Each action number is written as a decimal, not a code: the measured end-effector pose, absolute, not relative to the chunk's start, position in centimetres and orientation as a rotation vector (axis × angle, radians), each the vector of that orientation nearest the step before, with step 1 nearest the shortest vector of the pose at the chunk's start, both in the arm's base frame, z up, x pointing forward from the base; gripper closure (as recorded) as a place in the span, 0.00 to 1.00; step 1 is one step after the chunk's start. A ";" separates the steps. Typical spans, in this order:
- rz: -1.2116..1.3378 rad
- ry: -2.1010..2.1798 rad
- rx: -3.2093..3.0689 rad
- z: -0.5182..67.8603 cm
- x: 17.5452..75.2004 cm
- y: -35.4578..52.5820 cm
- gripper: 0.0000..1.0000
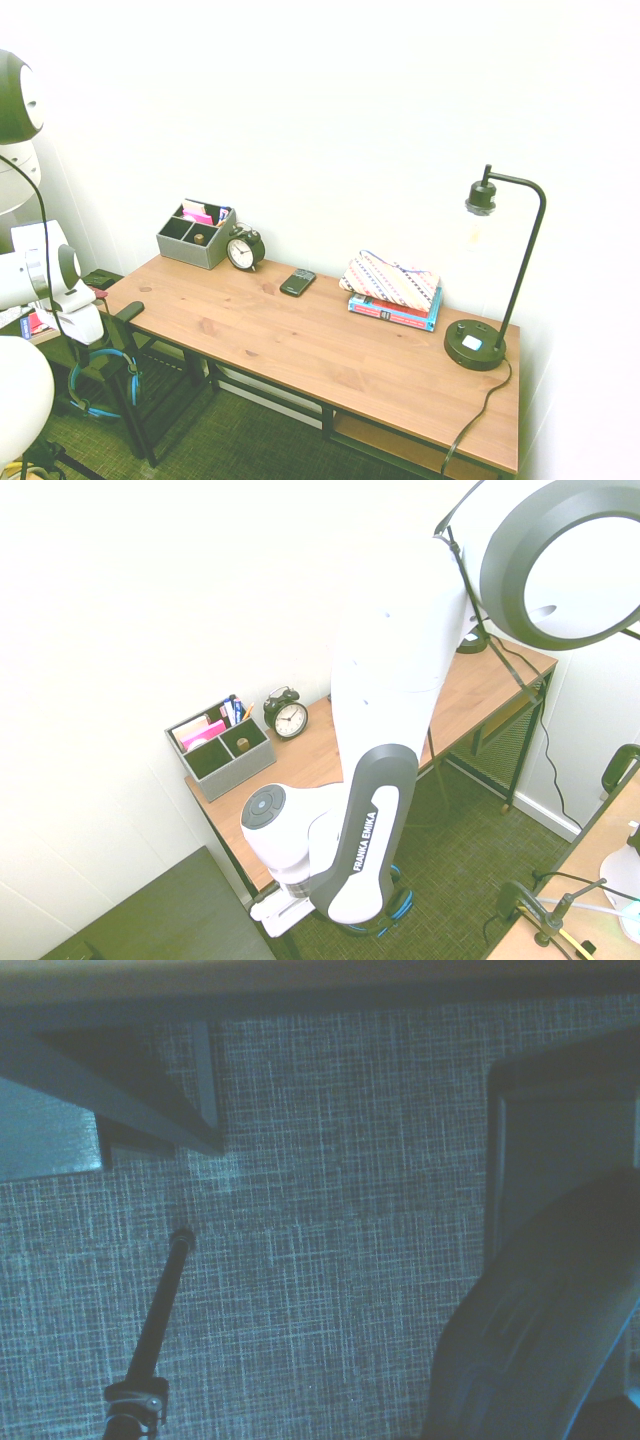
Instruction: Hang the headphone
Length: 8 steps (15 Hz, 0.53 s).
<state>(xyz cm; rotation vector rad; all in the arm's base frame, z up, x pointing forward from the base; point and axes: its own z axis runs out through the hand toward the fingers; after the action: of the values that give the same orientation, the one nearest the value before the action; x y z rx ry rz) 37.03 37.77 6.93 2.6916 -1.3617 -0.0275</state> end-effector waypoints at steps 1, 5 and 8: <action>-0.028 -1.361 2.702 7.4 37.1 38.0 0.00; -0.009 -1.404 2.762 12.9 38.2 39.2 0.00; -0.018 -1.260 2.848 20.5 38.9 37.4 0.00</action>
<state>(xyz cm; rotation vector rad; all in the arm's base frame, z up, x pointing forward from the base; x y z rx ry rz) 38.87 37.39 20.49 2.8485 -1.2599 -0.0182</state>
